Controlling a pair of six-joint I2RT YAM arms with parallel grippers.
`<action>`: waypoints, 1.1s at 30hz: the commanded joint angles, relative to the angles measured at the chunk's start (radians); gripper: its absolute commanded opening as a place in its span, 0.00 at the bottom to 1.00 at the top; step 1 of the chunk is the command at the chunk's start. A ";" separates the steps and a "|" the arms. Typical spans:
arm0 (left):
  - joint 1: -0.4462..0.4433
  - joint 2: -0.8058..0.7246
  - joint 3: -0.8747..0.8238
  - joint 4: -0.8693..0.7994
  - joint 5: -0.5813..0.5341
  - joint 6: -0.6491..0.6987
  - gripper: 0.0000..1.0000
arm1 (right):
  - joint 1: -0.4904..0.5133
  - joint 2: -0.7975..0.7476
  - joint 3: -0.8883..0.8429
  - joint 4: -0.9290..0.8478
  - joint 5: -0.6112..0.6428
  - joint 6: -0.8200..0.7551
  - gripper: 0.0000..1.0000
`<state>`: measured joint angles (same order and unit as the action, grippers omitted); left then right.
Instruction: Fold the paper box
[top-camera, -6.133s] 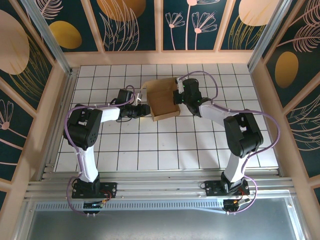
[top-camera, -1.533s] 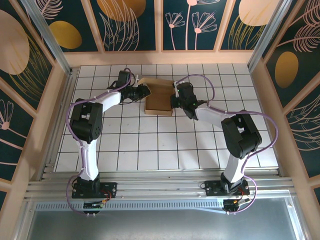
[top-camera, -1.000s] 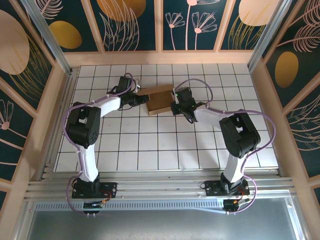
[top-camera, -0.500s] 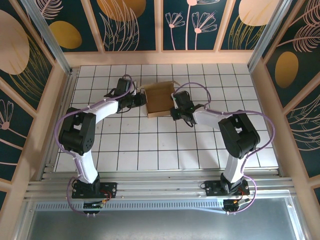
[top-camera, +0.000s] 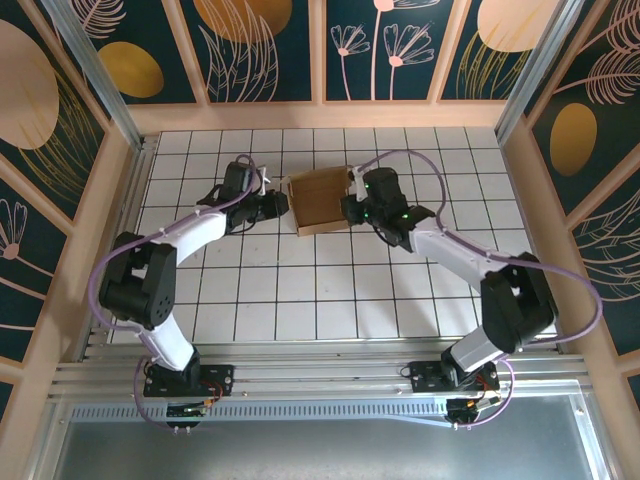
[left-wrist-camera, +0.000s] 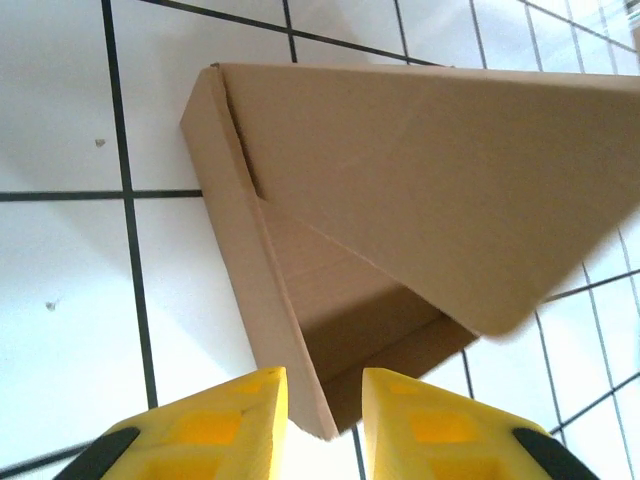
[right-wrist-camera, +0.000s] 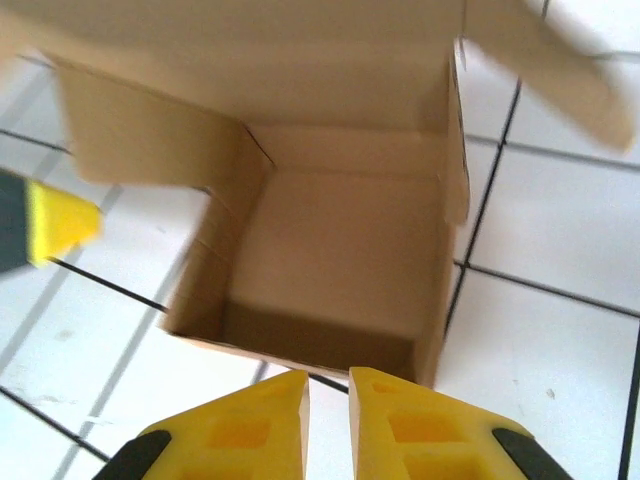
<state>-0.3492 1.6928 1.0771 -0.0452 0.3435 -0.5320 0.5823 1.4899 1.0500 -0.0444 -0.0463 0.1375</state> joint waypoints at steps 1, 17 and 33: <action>-0.002 -0.110 -0.061 0.047 0.040 -0.037 0.27 | 0.008 -0.115 0.025 0.117 -0.054 0.062 0.15; -0.002 -0.517 -0.206 0.012 -0.161 -0.061 0.60 | -0.100 0.587 1.082 -0.605 -0.240 -0.046 0.16; -0.003 -0.463 -0.218 0.075 -0.121 -0.076 0.78 | -0.071 0.464 0.391 -0.227 -0.233 0.017 0.15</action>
<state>-0.3492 1.2079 0.8692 -0.0162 0.2012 -0.5961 0.4980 2.0266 1.5219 -0.3943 -0.2890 0.1196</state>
